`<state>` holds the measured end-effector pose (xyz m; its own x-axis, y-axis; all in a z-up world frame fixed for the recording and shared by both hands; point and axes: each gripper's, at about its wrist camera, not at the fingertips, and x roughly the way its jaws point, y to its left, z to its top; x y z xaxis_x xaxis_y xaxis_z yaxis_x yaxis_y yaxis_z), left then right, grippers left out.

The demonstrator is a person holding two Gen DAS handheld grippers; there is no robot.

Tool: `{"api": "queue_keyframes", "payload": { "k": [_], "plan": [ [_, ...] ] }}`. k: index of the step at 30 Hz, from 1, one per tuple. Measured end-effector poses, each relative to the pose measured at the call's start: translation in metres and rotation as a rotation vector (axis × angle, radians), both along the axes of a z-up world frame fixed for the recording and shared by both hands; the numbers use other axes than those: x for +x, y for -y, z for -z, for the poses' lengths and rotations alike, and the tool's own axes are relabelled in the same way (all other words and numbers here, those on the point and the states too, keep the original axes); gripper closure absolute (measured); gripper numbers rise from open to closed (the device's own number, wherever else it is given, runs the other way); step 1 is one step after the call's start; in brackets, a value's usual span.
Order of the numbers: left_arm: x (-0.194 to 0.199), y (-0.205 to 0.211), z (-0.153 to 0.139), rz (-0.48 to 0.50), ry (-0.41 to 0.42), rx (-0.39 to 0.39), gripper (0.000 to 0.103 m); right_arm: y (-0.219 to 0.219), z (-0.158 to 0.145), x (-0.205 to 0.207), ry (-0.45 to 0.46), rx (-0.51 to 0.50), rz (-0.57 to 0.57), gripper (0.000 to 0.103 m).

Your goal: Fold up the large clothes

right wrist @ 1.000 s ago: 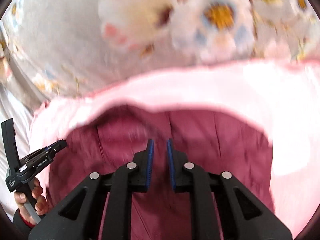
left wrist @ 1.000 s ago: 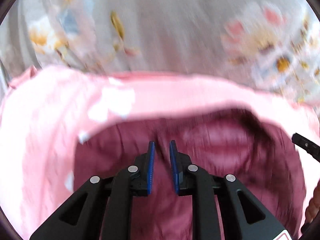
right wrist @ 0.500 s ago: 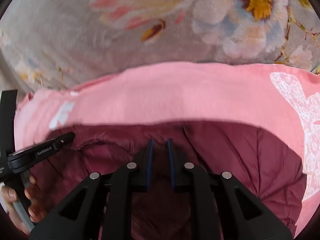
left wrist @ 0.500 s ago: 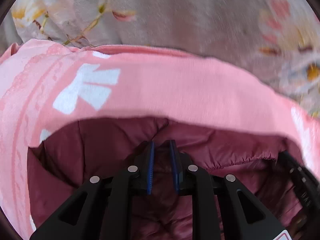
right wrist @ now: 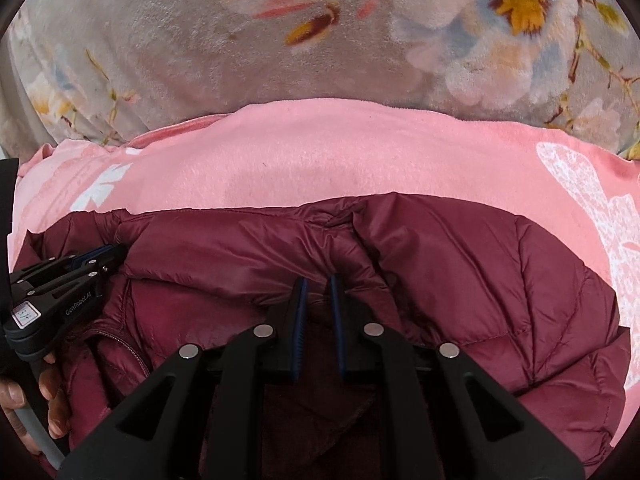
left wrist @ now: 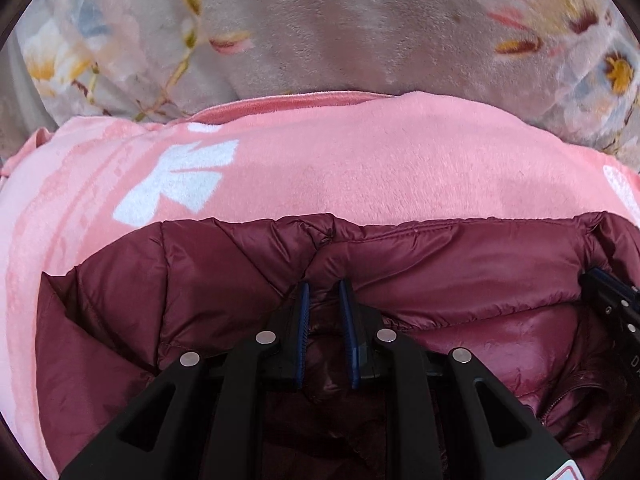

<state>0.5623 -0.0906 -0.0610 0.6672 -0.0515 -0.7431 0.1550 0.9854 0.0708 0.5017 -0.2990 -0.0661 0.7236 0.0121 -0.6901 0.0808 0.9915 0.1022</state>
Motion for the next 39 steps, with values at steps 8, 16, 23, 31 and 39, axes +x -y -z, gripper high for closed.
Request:
{"api": "queue_keyframes", "payload": {
  "k": [8,16,23,31,39],
  "plan": [
    [0.001,0.005,-0.002,0.000,0.011,0.036,0.086,-0.002,-0.001,0.001,-0.001,-0.015,-0.001,0.093],
    [0.003,0.007,-0.002,-0.002,0.015,0.053,0.086,-0.004,-0.001,0.006,-0.008,-0.029,-0.004,0.093],
    [-0.003,0.008,-0.005,-0.024,0.029,0.112,0.082,0.005,-0.010,-0.008,-0.002,0.028,0.021,0.092],
    [-0.155,-0.102,-0.049,0.001,-0.045,-0.095,0.035,0.040,-0.058,-0.226,0.056,0.154,0.051,0.046],
    [-0.300,-0.270,-0.002,-0.192,-0.245,-0.298,0.033,0.083,-0.004,-0.427,-0.098,0.298,0.159,0.040]
  ]
}}
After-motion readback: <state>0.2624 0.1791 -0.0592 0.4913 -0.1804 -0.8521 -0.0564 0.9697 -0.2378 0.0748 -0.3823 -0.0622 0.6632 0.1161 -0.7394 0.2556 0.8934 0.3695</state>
